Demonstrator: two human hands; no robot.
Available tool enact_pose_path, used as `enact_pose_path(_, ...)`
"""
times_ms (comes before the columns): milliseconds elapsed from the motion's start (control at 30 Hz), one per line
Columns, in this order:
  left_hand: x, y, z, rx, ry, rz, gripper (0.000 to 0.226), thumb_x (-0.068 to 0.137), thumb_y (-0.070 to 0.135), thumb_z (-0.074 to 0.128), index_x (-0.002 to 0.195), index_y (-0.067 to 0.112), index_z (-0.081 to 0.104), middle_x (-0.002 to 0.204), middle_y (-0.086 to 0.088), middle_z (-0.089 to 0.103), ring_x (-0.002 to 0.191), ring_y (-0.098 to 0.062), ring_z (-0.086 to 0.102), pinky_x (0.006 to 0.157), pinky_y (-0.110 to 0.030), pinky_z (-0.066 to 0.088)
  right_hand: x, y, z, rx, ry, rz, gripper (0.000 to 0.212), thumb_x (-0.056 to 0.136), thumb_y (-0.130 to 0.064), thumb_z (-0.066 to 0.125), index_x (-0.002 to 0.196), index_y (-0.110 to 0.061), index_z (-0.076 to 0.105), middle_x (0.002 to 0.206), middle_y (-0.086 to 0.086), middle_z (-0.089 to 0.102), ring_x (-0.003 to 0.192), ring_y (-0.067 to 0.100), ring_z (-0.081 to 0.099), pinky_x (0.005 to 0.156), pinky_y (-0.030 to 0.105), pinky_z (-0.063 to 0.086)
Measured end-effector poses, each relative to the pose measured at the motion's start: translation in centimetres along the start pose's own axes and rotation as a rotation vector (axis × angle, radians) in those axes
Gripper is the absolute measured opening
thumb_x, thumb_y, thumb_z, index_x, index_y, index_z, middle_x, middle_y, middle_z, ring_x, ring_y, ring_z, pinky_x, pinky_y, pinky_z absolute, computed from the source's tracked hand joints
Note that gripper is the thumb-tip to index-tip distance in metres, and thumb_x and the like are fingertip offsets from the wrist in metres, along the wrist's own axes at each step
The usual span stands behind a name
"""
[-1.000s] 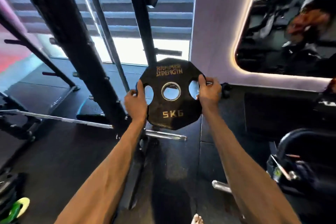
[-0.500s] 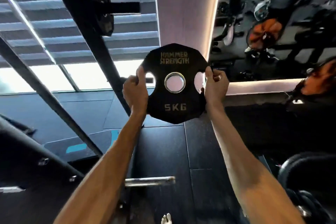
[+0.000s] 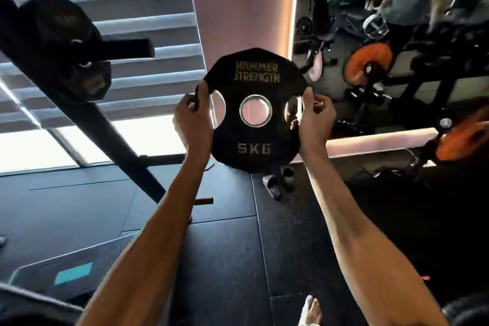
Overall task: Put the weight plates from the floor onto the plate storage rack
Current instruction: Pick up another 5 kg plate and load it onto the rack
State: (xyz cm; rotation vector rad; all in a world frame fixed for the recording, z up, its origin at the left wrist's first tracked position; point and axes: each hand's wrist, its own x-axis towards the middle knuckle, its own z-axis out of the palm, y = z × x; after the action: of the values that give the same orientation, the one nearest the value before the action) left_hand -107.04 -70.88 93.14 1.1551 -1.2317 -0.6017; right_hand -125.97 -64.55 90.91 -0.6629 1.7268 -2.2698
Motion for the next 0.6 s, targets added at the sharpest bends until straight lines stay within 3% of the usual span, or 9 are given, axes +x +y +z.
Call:
enact_pose_path(100, 2.0, 0.6, 4.9, -0.024, 0.039, 0.009, 0.062, 0.087, 0.063, 0.053, 0.067, 0.005, 0.058, 0.06, -0.014, 0.055, 0.055, -0.015, 0.044, 0.055, -0.034, 0.037, 5.5, 0.5, 1.2, -0.007, -0.039, -0.032, 0.023, 0.098, -0.032, 0.059, 0.089, -0.012, 0.064, 0.082, 0.002, 0.066, 0.076, 0.012, 0.06, 0.073, 0.024, 0.048)
enact_pose_path(233, 3.7, 2.0, 9.6, -0.017, 0.096, 0.031, 0.061, 0.089, 0.062, 0.052, 0.061, 0.009, 0.049, 0.052, -0.002, 0.044, 0.052, -0.014, 0.037, 0.054, -0.031, 0.032, 11.7, 0.4, 3.5, -0.017, -0.139, -0.056, 0.028, 0.099, -0.035, 0.055, 0.084, -0.013, 0.062, 0.074, -0.004, 0.061, 0.068, 0.002, 0.054, 0.069, 0.024, 0.044)
enact_pose_path(333, 5.2, 2.8, 11.8, 0.021, 0.172, 0.057, 0.057, 0.092, 0.059, 0.053, 0.058, 0.014, 0.04, 0.05, 0.002, 0.034, 0.051, -0.012, 0.031, 0.053, -0.028, 0.029, 15.0, 0.5, 5.7, 0.014, -0.205, -0.048, 0.024, 0.101, -0.031, 0.053, 0.084, -0.015, 0.059, 0.073, -0.008, 0.057, 0.059, -0.012, 0.052, 0.064, 0.012, 0.041)
enact_pose_path(400, 6.4, 3.0, 12.8, 0.033, 0.223, 0.066, 0.057, 0.091, 0.059, 0.053, 0.06, 0.013, 0.039, 0.05, 0.002, 0.033, 0.052, -0.013, 0.031, 0.053, -0.028, 0.03, 16.8, 1.1, 7.6, 0.041, -0.248, -0.041, 0.024, 0.101, -0.033, 0.053, 0.089, -0.014, 0.062, 0.076, -0.01, 0.06, 0.064, -0.012, 0.055, 0.065, 0.01, 0.041)
enact_pose_path(467, 7.8, 3.1, 13.6, 0.058, 0.274, 0.071, 0.055, 0.091, 0.059, 0.054, 0.058, 0.017, 0.039, 0.048, 0.005, 0.035, 0.05, -0.011, 0.031, 0.054, -0.026, 0.03, 18.3, 1.8, 9.9, 0.077, -0.296, -0.015, 0.031, 0.1, -0.039, 0.053, 0.097, -0.011, 0.065, 0.079, -0.009, 0.063, 0.069, -0.005, 0.058, 0.068, 0.017, 0.045)
enact_pose_path(600, 10.8, 2.7, 14.4, 0.115, 0.403, 0.107, 0.049, 0.091, 0.058, 0.055, 0.06, 0.022, 0.045, 0.046, 0.01, 0.041, 0.048, -0.007, 0.038, 0.055, -0.021, 0.031, 20.3, 3.1, 15.3, 0.137, -0.387, 0.003, 0.035, 0.098, -0.044, 0.054, 0.088, -0.012, 0.065, 0.07, -0.007, 0.06, 0.062, 0.011, 0.057, 0.062, 0.035, 0.051)
